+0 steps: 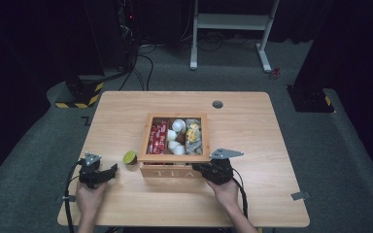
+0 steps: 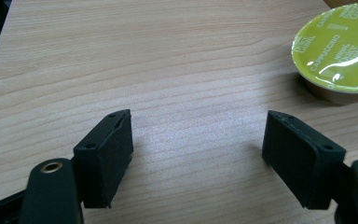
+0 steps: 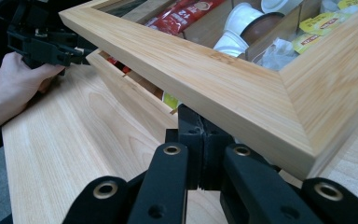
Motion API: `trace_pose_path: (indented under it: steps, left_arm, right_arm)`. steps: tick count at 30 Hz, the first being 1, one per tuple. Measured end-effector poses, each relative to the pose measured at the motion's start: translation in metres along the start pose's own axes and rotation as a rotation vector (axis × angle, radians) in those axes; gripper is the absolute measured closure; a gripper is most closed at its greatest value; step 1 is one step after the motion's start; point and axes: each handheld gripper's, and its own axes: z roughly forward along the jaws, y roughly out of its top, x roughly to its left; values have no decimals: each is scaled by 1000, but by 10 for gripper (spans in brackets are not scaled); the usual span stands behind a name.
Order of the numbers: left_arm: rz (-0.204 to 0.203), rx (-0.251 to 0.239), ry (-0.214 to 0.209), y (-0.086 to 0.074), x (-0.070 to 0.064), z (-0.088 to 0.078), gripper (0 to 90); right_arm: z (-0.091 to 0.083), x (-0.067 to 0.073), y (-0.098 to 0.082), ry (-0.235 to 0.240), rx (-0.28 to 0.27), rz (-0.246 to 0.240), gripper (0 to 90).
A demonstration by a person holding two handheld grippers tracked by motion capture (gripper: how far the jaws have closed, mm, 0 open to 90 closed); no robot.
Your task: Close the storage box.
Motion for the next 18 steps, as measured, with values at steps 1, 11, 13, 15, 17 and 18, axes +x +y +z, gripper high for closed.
trace_pose_path:
  steps: [1,11,13,15,17,18]
  left_arm:
    - [0,0,0,0,0,0,246]
    - [0,2,0,0,0,0,246]
    - [0,2,0,0,0,0,246]
    - [0,1,-1,0,0,0,246]
    - [0,2,0,0,0,0,246]
    - [0,1,0,0,0,0,246]
  right_arm:
    - [0,1,0,1,3,0,896]
    - [7,8,-5,25,54,-27,898]
    - [10,9,-7,31,63,-30,897]
    - [12,11,-8,30,73,-37,896]
    - [13,12,-9,34,79,-38,893]
    - [14,12,-9,36,79,-39,891]
